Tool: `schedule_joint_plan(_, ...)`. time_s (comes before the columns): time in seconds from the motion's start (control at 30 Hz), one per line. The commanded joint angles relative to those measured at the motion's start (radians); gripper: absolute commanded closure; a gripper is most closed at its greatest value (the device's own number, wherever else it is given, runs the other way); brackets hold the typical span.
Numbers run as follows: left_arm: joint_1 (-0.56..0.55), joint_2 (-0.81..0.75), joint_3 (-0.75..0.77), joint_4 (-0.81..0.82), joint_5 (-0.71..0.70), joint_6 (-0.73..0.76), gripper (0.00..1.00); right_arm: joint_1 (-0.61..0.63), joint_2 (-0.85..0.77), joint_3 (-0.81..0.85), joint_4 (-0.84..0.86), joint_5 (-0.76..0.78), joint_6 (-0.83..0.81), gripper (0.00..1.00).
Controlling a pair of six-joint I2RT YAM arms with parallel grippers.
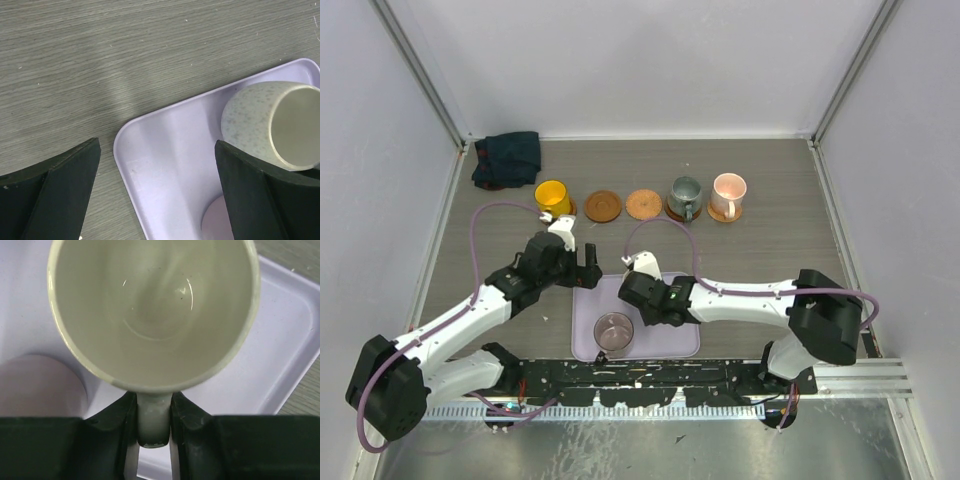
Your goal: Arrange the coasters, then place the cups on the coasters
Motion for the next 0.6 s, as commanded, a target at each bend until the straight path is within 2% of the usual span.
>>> schedule_joint_plan(0.0, -0.005, -0.007, -0.005, 0.053, 0.002, -0.012, 0.02, 0.003, 0.037, -0.002, -0.053, -0.043, 0.02, 0.63)
schedule_joint_plan(0.07, -0.005, -0.007, -0.008, 0.053, 0.001, -0.012, 0.02, 0.002, 0.048, 0.002, -0.051, -0.036, 0.016, 0.55)
schedule_joint_plan(0.13, -0.005, -0.005, -0.007, 0.054, 0.001, -0.011, 0.02, 0.002, 0.061, 0.007, -0.048, -0.026, 0.013, 0.53)
schedule_joint_plan(0.57, -0.005, 0.007, -0.006, 0.052, 0.007, -0.01, 0.02, 0.002, 0.05, 0.041, -0.04, 0.027, 0.011, 0.53)
